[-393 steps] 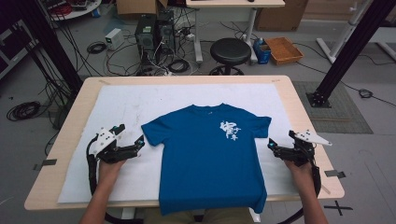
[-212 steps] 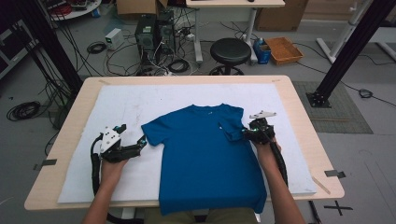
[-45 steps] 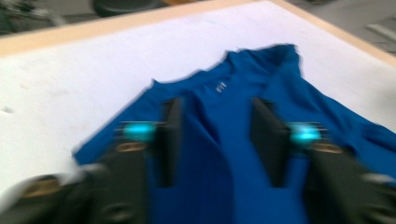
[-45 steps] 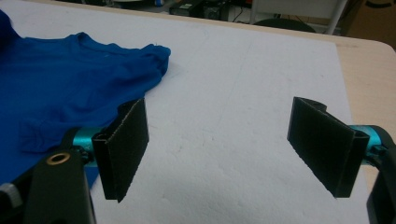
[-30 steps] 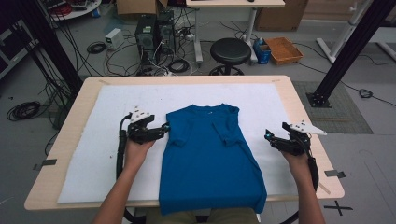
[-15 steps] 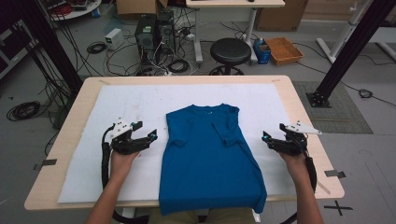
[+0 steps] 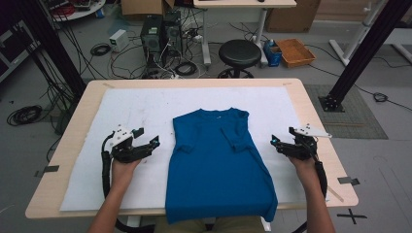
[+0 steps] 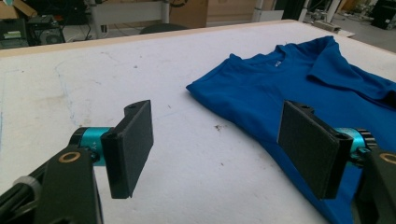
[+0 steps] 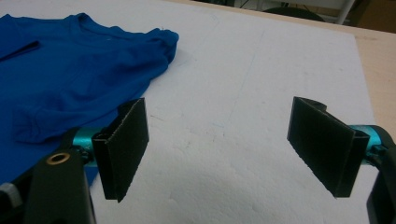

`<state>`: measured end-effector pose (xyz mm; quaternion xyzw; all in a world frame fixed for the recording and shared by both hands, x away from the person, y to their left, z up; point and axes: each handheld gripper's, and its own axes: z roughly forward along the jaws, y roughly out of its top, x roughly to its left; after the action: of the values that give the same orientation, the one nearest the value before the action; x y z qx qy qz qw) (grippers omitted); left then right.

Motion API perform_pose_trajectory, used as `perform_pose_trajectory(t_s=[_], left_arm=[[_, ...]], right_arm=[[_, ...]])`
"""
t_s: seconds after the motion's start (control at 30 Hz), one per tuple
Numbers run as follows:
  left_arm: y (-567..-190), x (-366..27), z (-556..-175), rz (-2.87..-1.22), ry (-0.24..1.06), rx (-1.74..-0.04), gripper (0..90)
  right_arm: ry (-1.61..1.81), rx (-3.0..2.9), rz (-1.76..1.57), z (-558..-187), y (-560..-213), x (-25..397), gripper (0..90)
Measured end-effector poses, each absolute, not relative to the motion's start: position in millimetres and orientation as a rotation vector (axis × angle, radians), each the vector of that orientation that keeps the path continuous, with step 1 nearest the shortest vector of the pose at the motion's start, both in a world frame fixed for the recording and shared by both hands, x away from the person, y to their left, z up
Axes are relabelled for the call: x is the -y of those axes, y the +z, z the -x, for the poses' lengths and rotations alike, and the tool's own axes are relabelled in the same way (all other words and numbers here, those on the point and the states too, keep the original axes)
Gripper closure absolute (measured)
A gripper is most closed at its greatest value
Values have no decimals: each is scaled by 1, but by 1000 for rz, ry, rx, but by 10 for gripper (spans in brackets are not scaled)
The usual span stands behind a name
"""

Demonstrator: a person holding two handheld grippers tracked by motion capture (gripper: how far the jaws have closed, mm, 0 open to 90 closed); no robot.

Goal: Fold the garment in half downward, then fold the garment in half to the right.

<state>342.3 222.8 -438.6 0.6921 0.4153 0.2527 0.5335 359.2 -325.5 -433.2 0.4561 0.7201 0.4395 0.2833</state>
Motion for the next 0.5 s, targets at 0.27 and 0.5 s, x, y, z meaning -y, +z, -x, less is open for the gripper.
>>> perform_pose_trajectory(t_s=[0.27, 0.5], left_arm=[[-440, -221, -344, -1654, 592, -990, 270], [-441, -222, -346, -1650, 586, -1008, 270]], right_arm=[[1172, -1925, -1234, -359, -434, 326, 204], [1171, -1924, -1235, -357, -434, 328, 204]])
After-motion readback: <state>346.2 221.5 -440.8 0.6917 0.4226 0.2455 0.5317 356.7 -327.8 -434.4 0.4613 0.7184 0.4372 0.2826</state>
